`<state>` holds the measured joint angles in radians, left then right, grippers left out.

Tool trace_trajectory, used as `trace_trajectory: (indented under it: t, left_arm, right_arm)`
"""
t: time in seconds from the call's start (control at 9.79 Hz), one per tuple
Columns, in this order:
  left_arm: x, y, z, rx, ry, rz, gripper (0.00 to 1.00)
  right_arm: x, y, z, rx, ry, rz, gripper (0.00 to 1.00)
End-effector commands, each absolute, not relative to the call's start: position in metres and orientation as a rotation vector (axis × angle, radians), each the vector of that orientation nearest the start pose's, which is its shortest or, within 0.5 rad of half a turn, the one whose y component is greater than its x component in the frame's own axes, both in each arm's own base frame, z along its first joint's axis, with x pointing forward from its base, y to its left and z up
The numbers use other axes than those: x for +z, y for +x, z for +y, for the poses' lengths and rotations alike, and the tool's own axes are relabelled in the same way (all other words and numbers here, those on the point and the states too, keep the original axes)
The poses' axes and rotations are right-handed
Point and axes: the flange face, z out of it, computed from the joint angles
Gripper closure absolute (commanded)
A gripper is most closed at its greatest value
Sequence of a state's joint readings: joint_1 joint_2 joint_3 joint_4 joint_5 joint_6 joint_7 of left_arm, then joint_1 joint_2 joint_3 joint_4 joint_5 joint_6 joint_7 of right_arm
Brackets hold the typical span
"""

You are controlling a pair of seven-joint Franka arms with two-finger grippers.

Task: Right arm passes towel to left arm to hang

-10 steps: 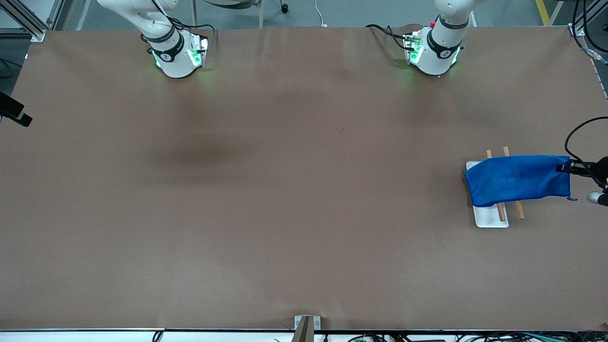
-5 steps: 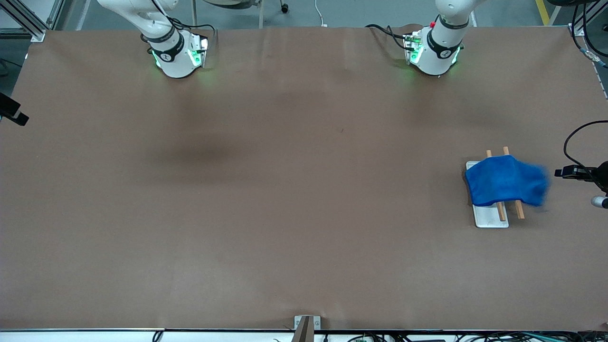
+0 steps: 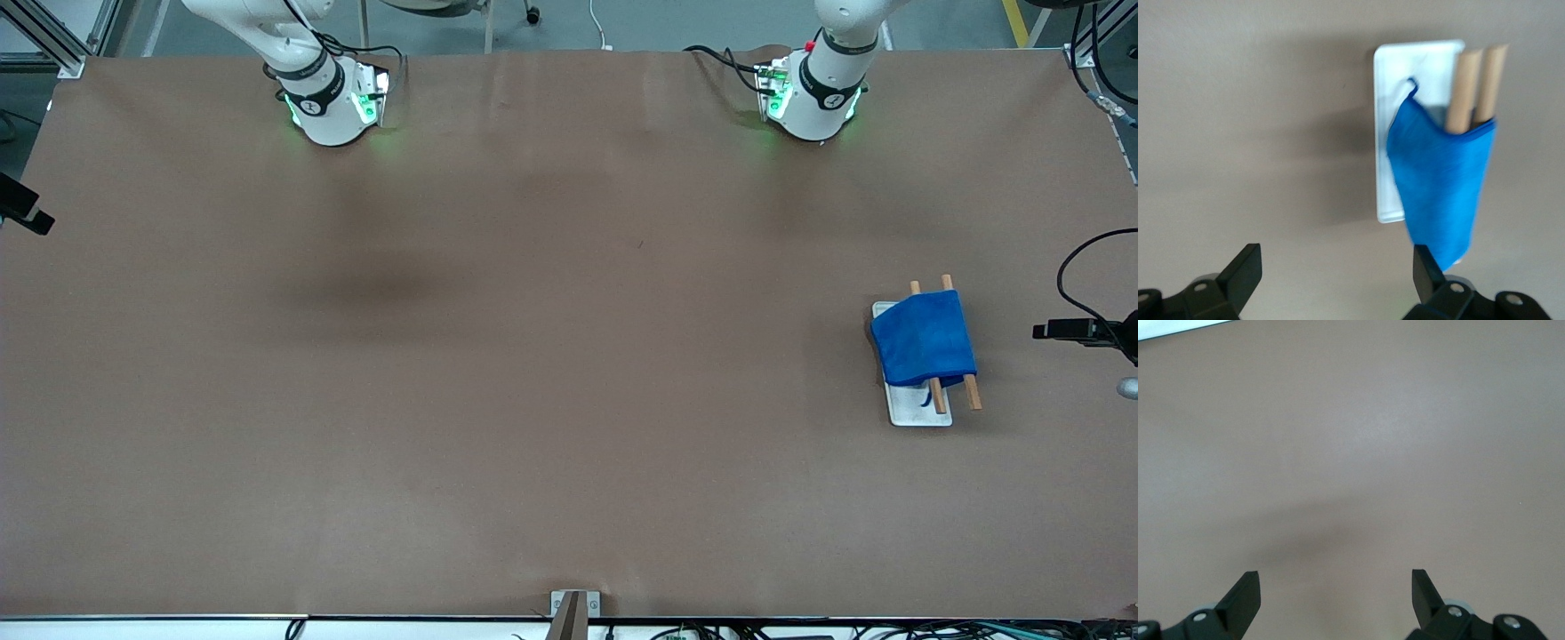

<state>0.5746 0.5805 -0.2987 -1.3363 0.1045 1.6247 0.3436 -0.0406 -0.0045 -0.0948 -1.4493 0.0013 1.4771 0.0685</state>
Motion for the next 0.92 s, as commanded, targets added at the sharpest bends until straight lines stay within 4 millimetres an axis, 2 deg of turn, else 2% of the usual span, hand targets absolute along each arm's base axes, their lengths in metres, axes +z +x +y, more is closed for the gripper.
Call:
trace_trajectory:
  t: [0.0,0.31,0.51,0.82]
  left_arm:
    - [0.432,0.645,0.191,0.301,-3.221,-0.027,0.00]
    - [0.508,0.643,0.113,0.174,-3.214,-0.172,0.00]
    - [0.553,0.630,0.053,0.153,-3.206,-0.214,0.00]
    - [0.622,0.597,-0.007,0.031,-3.156,-0.234,0.00]
  right_arm:
    - [0.679,0.533,-0.076,-0.045,-3.132,0.320,0.00]
    - [0.678,0.533,-0.075,-0.041,-3.132,0.317,0.00]
    - [0.677,0.533,-0.075,-0.036,-3.132,0.317,0.00]
    - [0.677,0.533,-0.075,-0.036,-3.132,0.320,0.00]
